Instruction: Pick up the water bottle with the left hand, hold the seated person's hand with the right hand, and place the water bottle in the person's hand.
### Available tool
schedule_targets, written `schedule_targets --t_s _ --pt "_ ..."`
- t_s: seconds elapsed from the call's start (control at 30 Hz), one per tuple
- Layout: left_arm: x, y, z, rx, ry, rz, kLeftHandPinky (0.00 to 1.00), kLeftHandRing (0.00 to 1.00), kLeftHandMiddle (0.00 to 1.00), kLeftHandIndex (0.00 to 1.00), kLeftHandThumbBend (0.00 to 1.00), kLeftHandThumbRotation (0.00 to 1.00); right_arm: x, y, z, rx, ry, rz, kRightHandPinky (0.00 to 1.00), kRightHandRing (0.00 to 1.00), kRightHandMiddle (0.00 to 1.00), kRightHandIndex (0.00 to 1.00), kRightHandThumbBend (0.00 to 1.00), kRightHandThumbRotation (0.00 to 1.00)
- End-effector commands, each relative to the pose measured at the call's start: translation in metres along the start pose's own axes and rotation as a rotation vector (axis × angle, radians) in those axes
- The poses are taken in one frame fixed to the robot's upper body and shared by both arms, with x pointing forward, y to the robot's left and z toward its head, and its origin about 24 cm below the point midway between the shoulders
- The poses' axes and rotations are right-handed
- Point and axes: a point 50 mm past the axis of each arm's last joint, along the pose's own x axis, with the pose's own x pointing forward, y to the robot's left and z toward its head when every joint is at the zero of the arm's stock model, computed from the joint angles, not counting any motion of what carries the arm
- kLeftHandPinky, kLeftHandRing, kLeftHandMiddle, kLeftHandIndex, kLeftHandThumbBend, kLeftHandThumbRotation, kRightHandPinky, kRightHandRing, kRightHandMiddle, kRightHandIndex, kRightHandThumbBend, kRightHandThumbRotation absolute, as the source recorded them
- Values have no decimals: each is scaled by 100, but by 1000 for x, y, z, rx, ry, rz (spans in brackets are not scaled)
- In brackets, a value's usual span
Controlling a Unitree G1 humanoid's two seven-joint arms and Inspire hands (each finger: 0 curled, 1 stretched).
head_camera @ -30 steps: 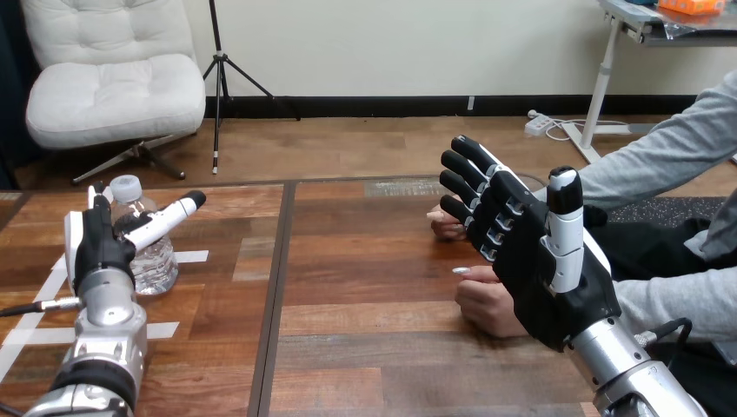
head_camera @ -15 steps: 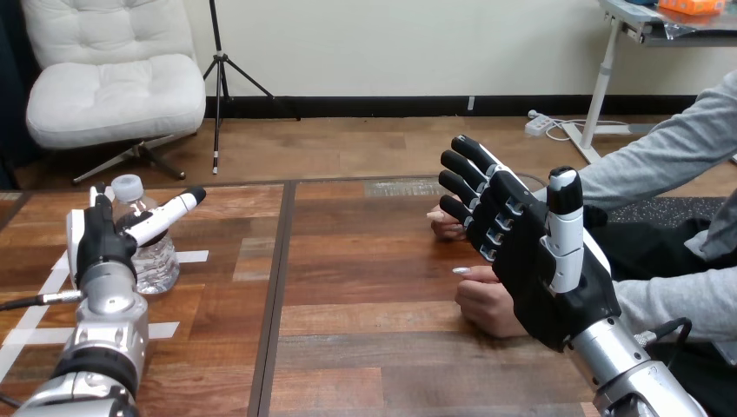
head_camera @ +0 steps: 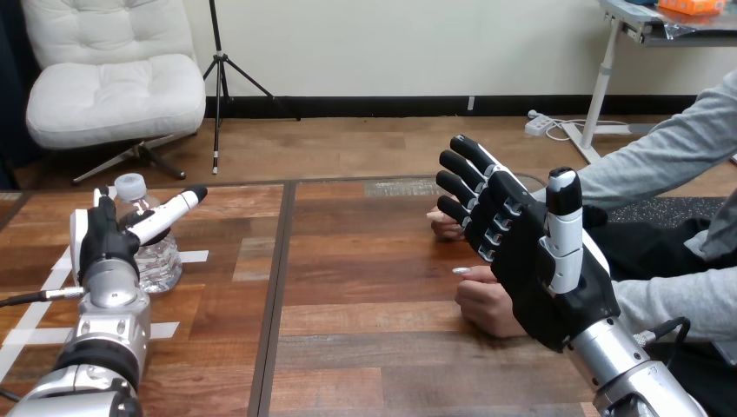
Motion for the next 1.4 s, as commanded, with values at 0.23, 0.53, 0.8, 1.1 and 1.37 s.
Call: schedule_targets --t_s 0.23,0.53,0.8,1.1,1.37 --pt "6 1 45 15 -75 33 100 100 100 100 92 35 12 4 21 -34 -109 27 100 98 97 96 97 100" --pt "6 0 50 47 -67 50 100 100 100 100 91 36 11 4 21 -33 -113 27 100 98 96 95 97 100" --pt "6 0 52 77 -63 56 100 100 100 100 89 37 11 4 21 -28 -116 27 100 98 96 95 97 100" --pt "7 2 55 83 -50 71 100 100 100 100 91 37 10 5 22 -24 -122 28 100 98 97 96 96 100" --pt "7 3 57 74 -43 106 98 100 100 100 90 31 10 5 21 -19 -124 25 100 98 96 95 96 100"
